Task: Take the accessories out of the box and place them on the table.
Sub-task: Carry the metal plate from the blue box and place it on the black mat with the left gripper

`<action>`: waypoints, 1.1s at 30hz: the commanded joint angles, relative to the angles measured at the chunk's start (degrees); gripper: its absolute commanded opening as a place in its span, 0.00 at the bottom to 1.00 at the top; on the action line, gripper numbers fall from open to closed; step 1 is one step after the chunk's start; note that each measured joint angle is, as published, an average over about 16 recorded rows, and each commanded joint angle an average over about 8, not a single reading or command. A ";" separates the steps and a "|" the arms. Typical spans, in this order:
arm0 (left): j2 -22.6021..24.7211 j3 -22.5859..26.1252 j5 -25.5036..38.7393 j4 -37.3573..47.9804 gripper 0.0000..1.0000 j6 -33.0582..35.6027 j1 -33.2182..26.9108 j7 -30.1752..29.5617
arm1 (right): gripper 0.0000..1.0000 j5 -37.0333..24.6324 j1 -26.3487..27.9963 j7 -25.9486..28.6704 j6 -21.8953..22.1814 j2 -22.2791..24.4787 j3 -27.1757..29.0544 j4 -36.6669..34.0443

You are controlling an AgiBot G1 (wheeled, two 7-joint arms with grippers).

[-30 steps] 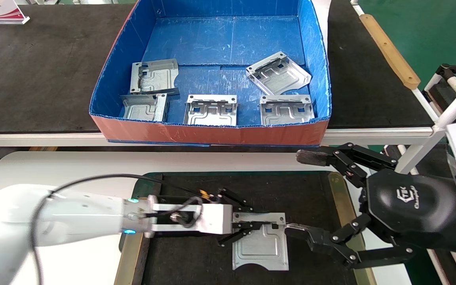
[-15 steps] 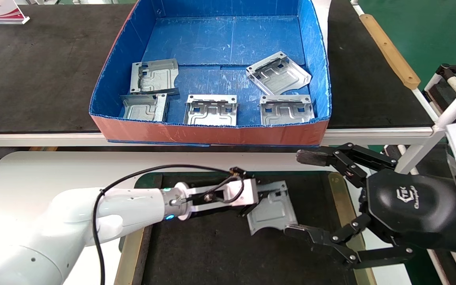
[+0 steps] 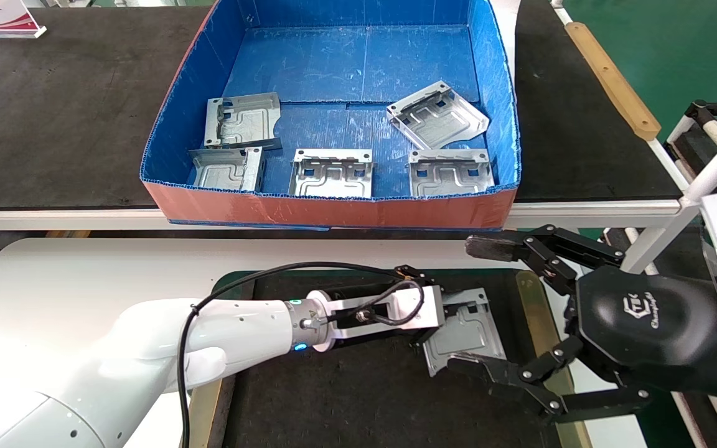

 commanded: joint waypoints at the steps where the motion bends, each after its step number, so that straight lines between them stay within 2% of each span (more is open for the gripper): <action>1: -0.03 1.97 -1.48 -0.82 0.00 -0.92 -0.08 -0.45 | 1.00 0.00 0.00 0.00 0.00 0.00 0.00 0.00; 8: 0.00 4.92 -4.15 -1.61 0.00 -2.55 -0.15 -1.19 | 1.00 0.01 -0.01 0.00 0.02 0.01 0.00 -0.01; 19: -1.24 4.45 -3.55 -2.53 0.00 -2.12 0.07 -1.38 | 1.00 0.01 -0.01 0.00 0.01 0.01 0.00 -0.01; 33: -0.68 8.47 -3.97 -7.65 0.00 -8.70 0.72 -2.11 | 1.00 0.01 -0.01 0.00 0.01 0.01 0.00 -0.01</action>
